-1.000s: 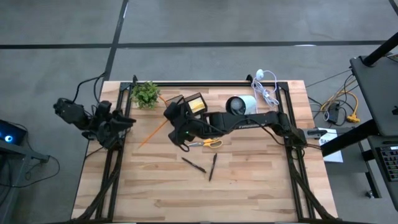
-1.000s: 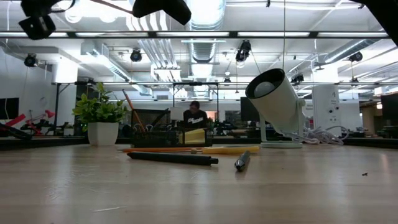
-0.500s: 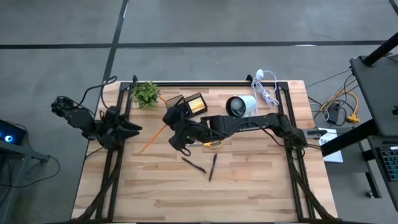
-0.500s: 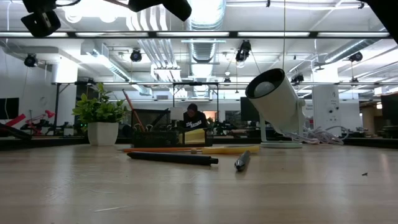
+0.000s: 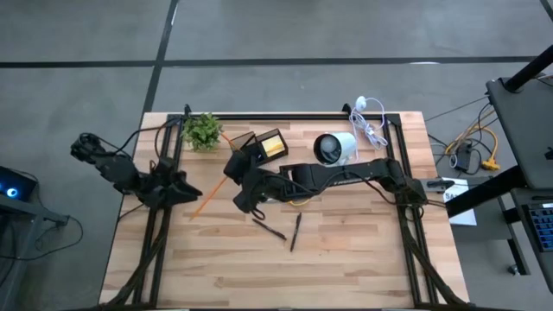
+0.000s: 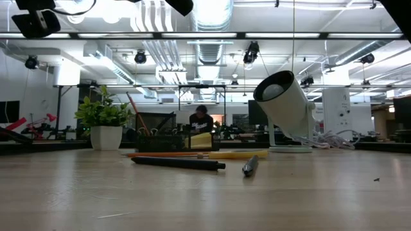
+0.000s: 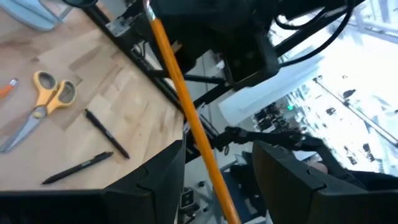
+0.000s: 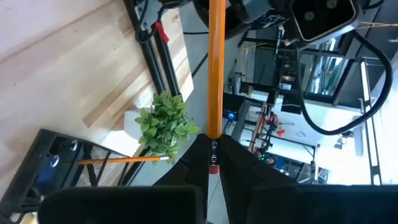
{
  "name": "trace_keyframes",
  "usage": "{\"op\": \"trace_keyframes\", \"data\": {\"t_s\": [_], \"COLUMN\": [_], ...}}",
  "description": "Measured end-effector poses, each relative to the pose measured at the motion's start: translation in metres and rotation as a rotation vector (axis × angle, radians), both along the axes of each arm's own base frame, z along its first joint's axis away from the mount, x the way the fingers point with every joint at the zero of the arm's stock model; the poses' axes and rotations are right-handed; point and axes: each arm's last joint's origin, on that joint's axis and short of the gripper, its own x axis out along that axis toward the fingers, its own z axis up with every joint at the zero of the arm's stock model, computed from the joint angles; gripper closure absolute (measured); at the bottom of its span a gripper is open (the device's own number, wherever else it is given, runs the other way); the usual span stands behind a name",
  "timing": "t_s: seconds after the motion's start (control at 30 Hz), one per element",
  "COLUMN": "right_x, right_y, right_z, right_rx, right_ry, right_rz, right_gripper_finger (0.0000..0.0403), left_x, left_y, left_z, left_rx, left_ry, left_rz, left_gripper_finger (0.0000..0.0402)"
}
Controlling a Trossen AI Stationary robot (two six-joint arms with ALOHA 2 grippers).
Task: Pick and place office supplies into organizer
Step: Put the bottom yellow pencil into the black desk organizer
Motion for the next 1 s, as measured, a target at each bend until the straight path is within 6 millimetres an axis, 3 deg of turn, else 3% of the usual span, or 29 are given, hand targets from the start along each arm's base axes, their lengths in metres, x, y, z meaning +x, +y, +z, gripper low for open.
{"op": "trace_keyframes", "data": {"t_s": [1.0], "right_x": [0.000], "right_y": [0.011], "right_z": [0.002], "right_rx": [-0.030], "right_ry": [-0.010], "right_rz": [0.054], "right_gripper_finger": [0.0390], "left_x": [0.038], "left_y": [-0.028], "left_z": [-0.001], "left_rx": [-0.194], "left_ry": [0.068], "left_rz": [-0.158], "left_gripper_finger": [0.0226]}}
